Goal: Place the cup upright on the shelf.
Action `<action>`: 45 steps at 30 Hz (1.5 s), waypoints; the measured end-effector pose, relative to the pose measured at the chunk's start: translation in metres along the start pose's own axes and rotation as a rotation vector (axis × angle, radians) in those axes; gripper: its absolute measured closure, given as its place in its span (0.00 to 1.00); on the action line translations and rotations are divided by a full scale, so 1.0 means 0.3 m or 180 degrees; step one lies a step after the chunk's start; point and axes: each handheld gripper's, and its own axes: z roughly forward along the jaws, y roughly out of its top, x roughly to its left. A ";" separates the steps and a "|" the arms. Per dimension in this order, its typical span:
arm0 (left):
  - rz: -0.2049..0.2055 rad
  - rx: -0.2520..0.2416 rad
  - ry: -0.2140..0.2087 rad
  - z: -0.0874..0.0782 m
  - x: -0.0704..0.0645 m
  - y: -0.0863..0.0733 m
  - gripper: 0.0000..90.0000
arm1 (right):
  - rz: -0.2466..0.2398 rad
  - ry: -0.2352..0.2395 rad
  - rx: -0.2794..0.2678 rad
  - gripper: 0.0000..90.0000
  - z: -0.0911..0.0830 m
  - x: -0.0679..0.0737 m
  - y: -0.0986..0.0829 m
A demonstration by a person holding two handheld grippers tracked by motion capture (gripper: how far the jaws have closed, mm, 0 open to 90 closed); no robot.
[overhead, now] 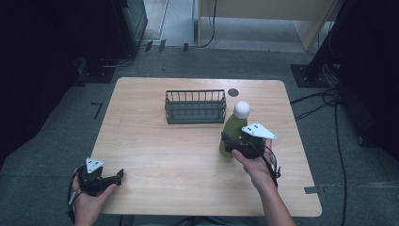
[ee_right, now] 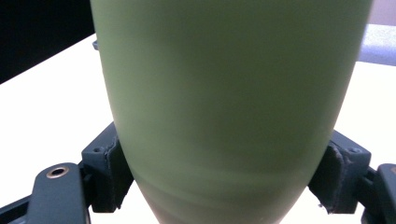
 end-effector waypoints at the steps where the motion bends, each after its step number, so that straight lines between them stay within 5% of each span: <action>1: 0.0000 0.0000 0.0000 0.000 0.000 0.000 0.03 | -0.0008 0.0002 -0.0011 0.22 0.001 0.003 0.005; 45: -0.0009 -0.0006 0.0000 0.000 -0.001 0.000 0.03 | -0.0171 0.0010 -0.0096 0.23 0.100 0.077 0.284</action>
